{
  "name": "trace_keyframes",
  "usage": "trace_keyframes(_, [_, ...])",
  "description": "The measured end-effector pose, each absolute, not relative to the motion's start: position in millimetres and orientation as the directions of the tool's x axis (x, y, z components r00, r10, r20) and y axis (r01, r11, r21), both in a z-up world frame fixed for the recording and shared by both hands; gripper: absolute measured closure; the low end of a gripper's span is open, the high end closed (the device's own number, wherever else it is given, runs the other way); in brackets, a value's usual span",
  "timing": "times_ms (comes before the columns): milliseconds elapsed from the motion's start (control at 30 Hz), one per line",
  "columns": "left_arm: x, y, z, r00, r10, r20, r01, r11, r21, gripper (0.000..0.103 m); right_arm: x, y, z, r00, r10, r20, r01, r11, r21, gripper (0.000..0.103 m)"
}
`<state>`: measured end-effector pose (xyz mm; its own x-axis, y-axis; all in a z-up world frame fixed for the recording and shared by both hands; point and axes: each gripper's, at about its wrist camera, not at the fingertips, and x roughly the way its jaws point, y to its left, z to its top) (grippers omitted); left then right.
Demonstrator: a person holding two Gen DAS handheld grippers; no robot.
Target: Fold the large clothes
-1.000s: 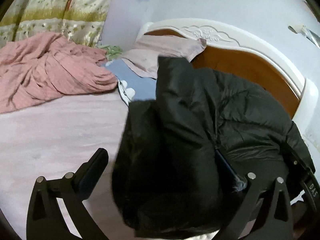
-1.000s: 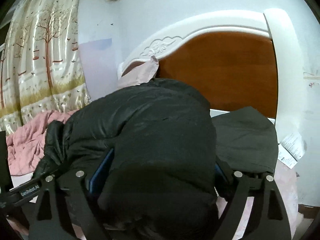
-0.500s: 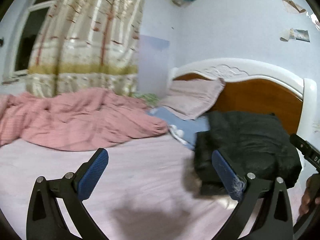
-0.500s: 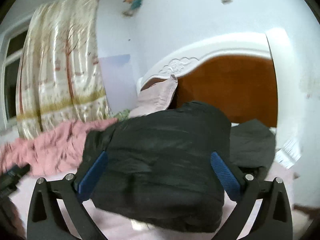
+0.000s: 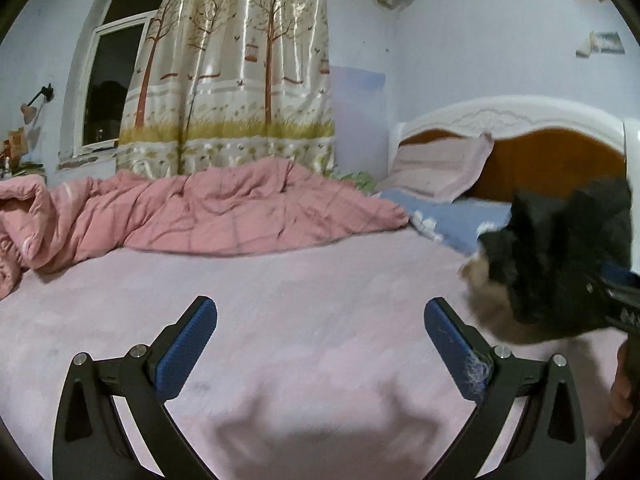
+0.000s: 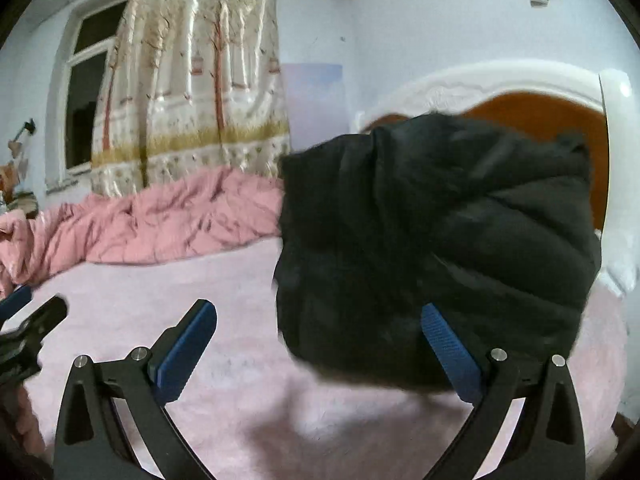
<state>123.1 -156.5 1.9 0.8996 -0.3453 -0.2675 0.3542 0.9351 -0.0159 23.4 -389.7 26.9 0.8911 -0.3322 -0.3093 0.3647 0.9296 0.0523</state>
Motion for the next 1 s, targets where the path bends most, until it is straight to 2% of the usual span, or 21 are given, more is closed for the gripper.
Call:
trace_keyframes(133, [125,-144,-13,0.894,-0.35,-0.278,0.345,0.936,-0.068,0.0,44,-383,1,0.845,-0.326,-0.424,0.359,0.933,-0.004,0.0])
trace_keyframes(267, [120,-144,-16,0.904,-0.344,-0.255,0.342,0.938,-0.055,0.0,45,-376,-5,0.829,-0.363,-0.426,0.373,0.926,-0.063,0.0])
trace_keyframes(367, [114,-149,-16,0.91,-0.339,-0.238,0.344,0.939,-0.022,0.0,45,-377,-6,0.825,-0.364,-0.432,0.375,0.925,-0.064,0.0])
trace_keyframes(500, [107,-150,-13,0.923,-0.324,-0.208,0.332,0.943,0.001,0.0,37,-370,2,0.858,-0.327,-0.396,0.338,0.94,-0.044,0.0])
trace_keyframes(1000, [107,-149,-14,0.924,-0.315,-0.219,0.325,0.946,0.01,0.0,40,-357,6,0.859,-0.336,-0.387,0.332,0.94,-0.081,0.0])
